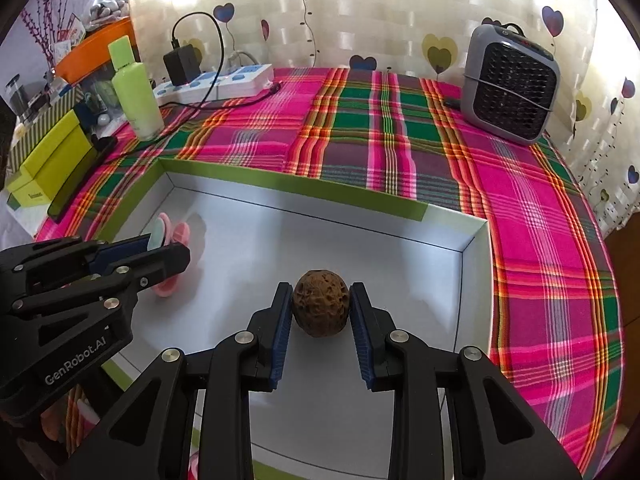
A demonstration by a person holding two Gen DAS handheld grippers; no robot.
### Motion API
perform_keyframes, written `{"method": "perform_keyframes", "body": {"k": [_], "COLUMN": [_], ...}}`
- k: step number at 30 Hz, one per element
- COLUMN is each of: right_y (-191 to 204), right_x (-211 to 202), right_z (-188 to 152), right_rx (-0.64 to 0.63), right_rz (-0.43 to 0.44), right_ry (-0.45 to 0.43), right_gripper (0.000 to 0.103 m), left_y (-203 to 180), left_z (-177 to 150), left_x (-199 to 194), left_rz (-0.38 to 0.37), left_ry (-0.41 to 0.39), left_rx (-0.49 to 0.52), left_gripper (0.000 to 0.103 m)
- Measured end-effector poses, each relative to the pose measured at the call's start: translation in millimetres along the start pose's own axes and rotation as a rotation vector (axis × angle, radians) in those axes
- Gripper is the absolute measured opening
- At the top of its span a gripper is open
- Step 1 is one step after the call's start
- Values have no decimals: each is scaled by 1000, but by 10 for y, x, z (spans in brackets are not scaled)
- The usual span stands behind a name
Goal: Organize objects
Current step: 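Lift and carry the walnut and pink clip over the white box tray, then open both grippers to drop the walnut and pink clip into the tray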
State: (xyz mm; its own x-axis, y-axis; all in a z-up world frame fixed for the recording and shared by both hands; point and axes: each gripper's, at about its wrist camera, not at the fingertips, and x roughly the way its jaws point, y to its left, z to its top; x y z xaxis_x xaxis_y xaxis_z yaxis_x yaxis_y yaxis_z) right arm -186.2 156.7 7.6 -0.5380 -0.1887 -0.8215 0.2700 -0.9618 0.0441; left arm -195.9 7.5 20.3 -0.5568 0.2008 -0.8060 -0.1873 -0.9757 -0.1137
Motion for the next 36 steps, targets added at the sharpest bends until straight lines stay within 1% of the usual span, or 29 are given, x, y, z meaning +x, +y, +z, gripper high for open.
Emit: {"method": "perform_keyframes", "body": {"k": [15, 18, 19, 20, 21, 23, 24, 26, 29, 36], "right_y": [-11, -21, -21, -20, -20, -17, -19, -21, -33, -67], "right_x": [6, -5, -12, -19, -30, -51, -69, -99, -136, -340], "right_z": [-10, -8, -11, -11, -14, -19, -25, -39, -66, -171], "right_rx": [12, 18, 18, 18, 17, 21, 22, 22, 29, 61], "right_rz": [10, 9, 10, 13, 16, 12, 9, 6, -3, 1], "right_ry": [-6, -14, -17, -20, -24, -32, -38, -46, -51, -91], "right_gripper": [30, 30, 31, 33, 40, 46, 47, 48, 48, 48], "left_y": [10, -1, -8, -17, -27, -42, -44, -39, -10, 21], "left_z": [-18, -22, -25, -30, -35, -46, -51, -68, -97, -210], "left_x": [68, 72, 67, 58, 47, 18, 6, -36, -109, -339], "left_rz": [1, -5, -11, -16, -19, -19, -16, -14, -15, -8], "left_ry": [10, 10, 8, 5, 4, 3, 3, -2, -13, -52], "left_rx": [-2, -1, -1, 1, 2, 3, 2, -2, -14, -18], "left_gripper": [17, 20, 22, 25, 26, 29, 30, 36, 39, 43]}}
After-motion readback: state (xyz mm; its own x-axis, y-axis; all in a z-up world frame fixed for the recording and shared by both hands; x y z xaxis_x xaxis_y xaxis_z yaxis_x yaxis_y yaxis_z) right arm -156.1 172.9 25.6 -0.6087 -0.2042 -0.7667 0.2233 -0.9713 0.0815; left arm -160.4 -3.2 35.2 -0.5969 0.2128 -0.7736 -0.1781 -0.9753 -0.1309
